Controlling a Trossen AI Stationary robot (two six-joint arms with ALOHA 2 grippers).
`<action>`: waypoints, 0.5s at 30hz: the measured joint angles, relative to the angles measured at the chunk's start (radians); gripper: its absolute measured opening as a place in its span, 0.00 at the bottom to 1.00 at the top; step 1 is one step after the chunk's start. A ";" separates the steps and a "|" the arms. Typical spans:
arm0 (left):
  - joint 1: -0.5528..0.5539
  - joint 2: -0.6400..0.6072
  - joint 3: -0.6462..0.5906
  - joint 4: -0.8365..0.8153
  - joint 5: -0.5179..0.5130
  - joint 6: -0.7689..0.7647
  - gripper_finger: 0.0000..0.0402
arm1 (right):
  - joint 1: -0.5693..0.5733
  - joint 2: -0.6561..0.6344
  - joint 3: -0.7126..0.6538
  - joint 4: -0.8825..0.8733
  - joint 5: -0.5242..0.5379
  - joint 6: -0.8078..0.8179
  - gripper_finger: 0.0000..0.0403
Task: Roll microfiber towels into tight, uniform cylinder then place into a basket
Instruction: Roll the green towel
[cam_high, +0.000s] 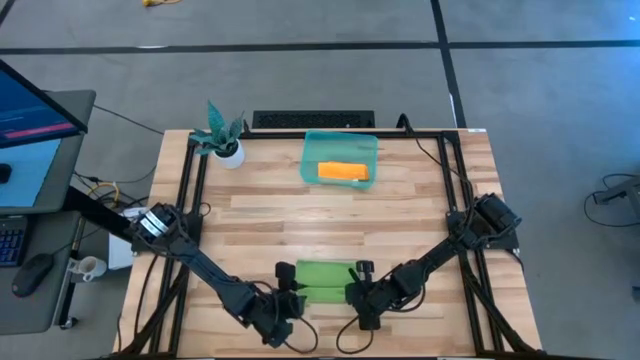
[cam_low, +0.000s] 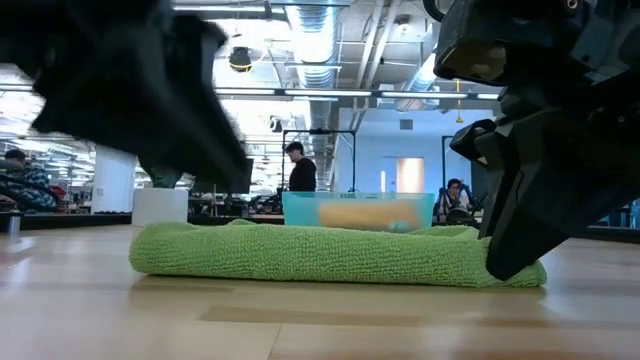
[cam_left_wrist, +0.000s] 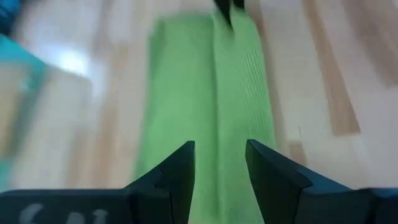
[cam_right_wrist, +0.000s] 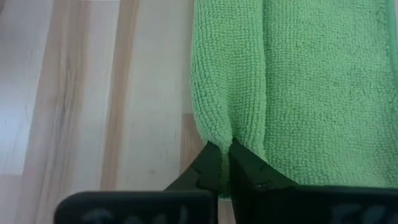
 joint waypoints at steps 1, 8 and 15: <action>-0.006 -0.001 0.015 -0.005 -0.030 0.023 0.34 | 0.000 0.000 0.000 0.000 0.000 0.000 0.09; -0.030 -0.003 0.027 -0.011 -0.053 0.089 0.34 | -0.001 0.000 0.000 0.000 -0.004 -0.002 0.04; -0.026 0.014 -0.003 0.013 0.085 0.065 0.34 | -0.001 0.000 0.000 0.001 -0.006 0.017 0.09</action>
